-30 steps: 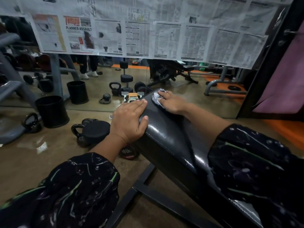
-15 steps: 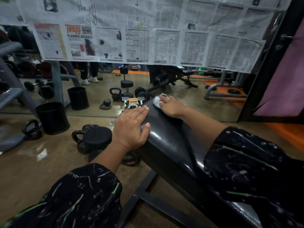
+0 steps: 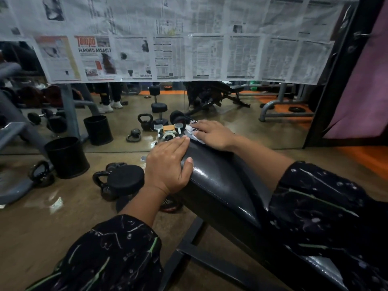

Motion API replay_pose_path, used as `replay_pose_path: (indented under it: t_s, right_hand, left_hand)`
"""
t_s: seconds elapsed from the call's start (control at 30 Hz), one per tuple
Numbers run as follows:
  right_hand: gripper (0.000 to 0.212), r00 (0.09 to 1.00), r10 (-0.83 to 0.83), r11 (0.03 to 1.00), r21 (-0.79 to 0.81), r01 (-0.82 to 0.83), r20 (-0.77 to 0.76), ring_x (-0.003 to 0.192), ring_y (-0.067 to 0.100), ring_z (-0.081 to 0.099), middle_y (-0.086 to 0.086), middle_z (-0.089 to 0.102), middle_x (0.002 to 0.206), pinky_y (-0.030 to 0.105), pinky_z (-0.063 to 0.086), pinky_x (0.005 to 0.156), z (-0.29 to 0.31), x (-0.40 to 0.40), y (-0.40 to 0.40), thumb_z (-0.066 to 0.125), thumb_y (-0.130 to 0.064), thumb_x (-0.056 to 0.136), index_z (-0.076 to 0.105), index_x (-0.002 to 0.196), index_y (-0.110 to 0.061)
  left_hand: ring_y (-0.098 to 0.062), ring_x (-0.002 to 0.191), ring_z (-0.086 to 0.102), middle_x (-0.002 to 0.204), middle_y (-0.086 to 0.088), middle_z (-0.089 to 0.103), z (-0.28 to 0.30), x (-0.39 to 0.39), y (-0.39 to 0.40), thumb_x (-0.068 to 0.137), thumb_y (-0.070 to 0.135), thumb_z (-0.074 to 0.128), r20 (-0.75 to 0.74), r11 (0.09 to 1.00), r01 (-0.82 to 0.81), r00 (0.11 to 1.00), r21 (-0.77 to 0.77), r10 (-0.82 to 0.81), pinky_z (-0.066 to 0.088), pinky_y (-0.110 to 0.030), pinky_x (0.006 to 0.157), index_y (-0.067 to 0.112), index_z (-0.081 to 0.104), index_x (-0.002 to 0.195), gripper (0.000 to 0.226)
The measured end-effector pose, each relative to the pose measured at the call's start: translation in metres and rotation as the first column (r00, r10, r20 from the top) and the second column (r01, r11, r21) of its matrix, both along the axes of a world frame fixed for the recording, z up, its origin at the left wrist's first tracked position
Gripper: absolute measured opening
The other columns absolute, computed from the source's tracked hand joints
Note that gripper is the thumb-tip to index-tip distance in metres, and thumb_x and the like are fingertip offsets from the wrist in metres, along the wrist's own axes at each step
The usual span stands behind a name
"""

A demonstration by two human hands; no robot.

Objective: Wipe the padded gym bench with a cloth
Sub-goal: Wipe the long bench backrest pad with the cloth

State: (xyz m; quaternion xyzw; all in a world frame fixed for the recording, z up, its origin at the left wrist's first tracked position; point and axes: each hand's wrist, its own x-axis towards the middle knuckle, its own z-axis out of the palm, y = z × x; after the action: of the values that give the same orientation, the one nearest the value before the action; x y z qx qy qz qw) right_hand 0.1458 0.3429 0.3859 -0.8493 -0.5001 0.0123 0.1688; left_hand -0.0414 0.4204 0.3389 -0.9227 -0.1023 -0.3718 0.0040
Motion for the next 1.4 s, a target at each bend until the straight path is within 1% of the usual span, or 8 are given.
replay_pose_path:
  t_s: [0.13, 0.3, 0.5, 0.6, 0.77, 0.97, 1.2, 1.4]
  right_hand:
    - [0.049, 0.984, 0.076, 0.994, 0.089, -0.062, -0.161, 0.145, 0.018, 0.019, -0.004, 0.025, 0.158, 0.037, 0.011, 0.119, -0.016, 0.014, -0.045, 0.043, -0.042, 0.098, 0.035, 0.146, -0.035]
    - [0.075, 0.932, -0.258, 0.96, 0.037, 0.276, -0.256, 0.145, 0.026, 0.025, 0.0, 0.025, 0.159, 0.043, 0.019, 0.118, -0.016, 0.036, -0.032, 0.028, -0.066, 0.077, 0.029, 0.147, -0.038]
    - [0.053, 0.998, -0.045, 0.998, 0.043, 0.043, 0.05, 0.148, 0.022, 0.012, -0.004, 0.016, 0.161, 0.049, 0.013, 0.118, -0.025, -0.011, -0.044, 0.023, -0.056, 0.095, 0.022, 0.147, -0.045]
    - [0.05, 0.999, -0.023, 0.996, 0.08, 0.026, -0.032, 0.147, 0.02, 0.015, -0.003, 0.019, 0.16, 0.042, 0.012, 0.119, -0.03, 0.001, -0.075, 0.03, -0.049, 0.1, 0.025, 0.148, -0.039]
    - [0.06, 0.935, -0.321, 0.947, -0.052, 0.316, -0.152, 0.147, 0.03, 0.017, 0.001, 0.014, 0.162, 0.05, 0.014, 0.118, -0.024, 0.018, -0.05, 0.021, -0.059, 0.092, 0.015, 0.149, -0.042]
    - [0.051, 0.997, -0.067, 0.998, 0.019, 0.066, 0.043, 0.149, 0.021, 0.003, -0.008, 0.008, 0.162, 0.05, 0.006, 0.119, -0.033, -0.032, -0.074, 0.021, -0.056, 0.098, 0.014, 0.148, -0.048]
    - [0.054, 0.937, -0.333, 0.943, -0.022, 0.333, -0.103, 0.148, 0.026, 0.012, -0.005, 0.012, 0.162, 0.051, 0.011, 0.117, -0.033, 0.002, -0.09, 0.019, -0.059, 0.095, 0.015, 0.147, -0.048]
    - [0.049, 0.988, -0.151, 0.988, 0.028, 0.15, 0.034, 0.149, 0.022, 0.0, -0.009, 0.005, 0.162, 0.052, 0.004, 0.118, -0.04, -0.056, -0.093, 0.019, -0.054, 0.099, 0.012, 0.147, -0.05]
  left_hand:
    - [-0.023, 0.117, 0.058, 0.127, -0.008, 0.063, 0.0, 0.002, 0.0, 0.085, 0.039, 0.038, 0.006, 1.0, 0.001, 1.0, 0.005, -0.001, 0.041, -0.036, 0.1, 0.009, 0.059, 0.129, 0.058]
    - [-0.024, 0.117, 0.058, 0.128, -0.008, 0.062, -0.001, 0.002, -0.001, 0.085, 0.04, 0.036, 0.012, 1.0, -0.012, 1.0, 0.009, 0.012, 0.042, -0.038, 0.099, 0.009, 0.058, 0.129, 0.058]
    - [-0.026, 0.117, 0.059, 0.128, -0.009, 0.062, -0.002, 0.003, 0.001, 0.085, 0.039, 0.036, 0.005, 1.0, -0.008, 1.0, 0.005, 0.008, 0.044, -0.041, 0.099, 0.009, 0.059, 0.129, 0.058]
    - [-0.025, 0.117, 0.059, 0.128, -0.009, 0.062, -0.001, 0.002, 0.0, 0.085, 0.039, 0.036, 0.02, 1.0, -0.008, 1.0, 0.011, 0.007, 0.044, -0.041, 0.099, 0.009, 0.059, 0.128, 0.058]
    - [-0.025, 0.119, 0.058, 0.128, -0.009, 0.062, -0.001, 0.0, -0.001, 0.085, 0.039, 0.036, 0.001, 1.0, -0.022, 1.0, 0.01, 0.022, 0.043, -0.041, 0.1, 0.009, 0.059, 0.128, 0.057]
    - [-0.023, 0.122, 0.056, 0.131, -0.007, 0.06, 0.0, 0.001, 0.001, 0.086, 0.041, 0.035, -0.035, 1.0, -0.023, 0.999, 0.006, 0.023, 0.042, -0.043, 0.102, 0.012, 0.057, 0.131, 0.058]
    - [-0.024, 0.123, 0.055, 0.132, -0.007, 0.059, 0.002, -0.001, -0.001, 0.088, 0.038, 0.033, -0.059, 0.999, -0.015, 0.998, 0.039, 0.018, 0.042, -0.043, 0.104, 0.012, 0.057, 0.131, 0.055]
    - [-0.026, 0.125, 0.052, 0.135, -0.011, 0.056, 0.003, -0.002, -0.003, 0.09, 0.038, 0.03, -0.109, 0.998, -0.042, 0.993, 0.038, 0.046, 0.041, -0.047, 0.105, 0.009, 0.053, 0.134, 0.057]
